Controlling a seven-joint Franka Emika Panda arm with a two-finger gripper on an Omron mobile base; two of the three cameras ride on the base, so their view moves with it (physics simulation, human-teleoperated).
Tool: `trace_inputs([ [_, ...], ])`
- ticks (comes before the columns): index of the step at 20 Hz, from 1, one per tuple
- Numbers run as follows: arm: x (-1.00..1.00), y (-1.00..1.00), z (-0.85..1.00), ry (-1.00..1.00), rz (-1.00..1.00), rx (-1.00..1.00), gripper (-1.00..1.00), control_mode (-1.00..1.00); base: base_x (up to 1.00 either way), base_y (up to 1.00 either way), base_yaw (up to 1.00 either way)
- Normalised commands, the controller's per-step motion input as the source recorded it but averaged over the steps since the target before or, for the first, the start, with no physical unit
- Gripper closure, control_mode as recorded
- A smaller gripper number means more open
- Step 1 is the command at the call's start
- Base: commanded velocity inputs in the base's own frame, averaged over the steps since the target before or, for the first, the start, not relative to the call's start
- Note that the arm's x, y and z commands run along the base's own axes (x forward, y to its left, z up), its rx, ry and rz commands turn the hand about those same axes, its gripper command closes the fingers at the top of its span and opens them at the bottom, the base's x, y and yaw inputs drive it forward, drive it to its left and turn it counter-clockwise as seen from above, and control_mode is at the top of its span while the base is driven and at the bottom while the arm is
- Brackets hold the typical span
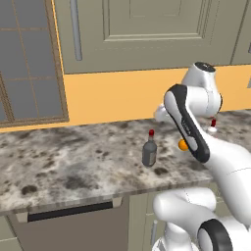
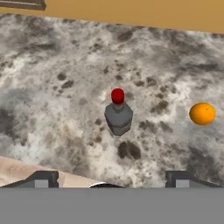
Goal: Place the liquors on the top shelf of the fridge to keep them out of children's reach, and place the orange on lower shelves for easy access.
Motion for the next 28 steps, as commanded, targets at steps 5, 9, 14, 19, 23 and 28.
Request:
trace_inputs([
  [5, -0.17, -0.10, -0.32, -0.31, 0.31, 0.03, -1.00, -1.00, 0.00, 0.00, 0.00],
  [9, -0.04, -0.11, -0.22, -0.16, 0.33, 0.03, -1.00, -1.00, 0.00, 0.00, 0.00],
  [14, 0.00, -0.14, -0.17, -0.11, 0.32, 0.07, -1.00, -1.00, 0.00, 0.00, 0.00],
  [19, 0.00, -0.11, -0.08, -0.07, 0.29, 0.09, -1.00, -1.00, 0.00, 0.00, 0.00],
  [23, 0.01, -0.02, -0.12, -0.04, 0.25, 0.08, -1.00, -1.00, 0.00, 0.00, 0.00],
  [28, 0.05, 0.00, -0.27, -0.11, 0.20, 0.06, -1.00, -1.00, 0.00, 0.00, 0.00],
])
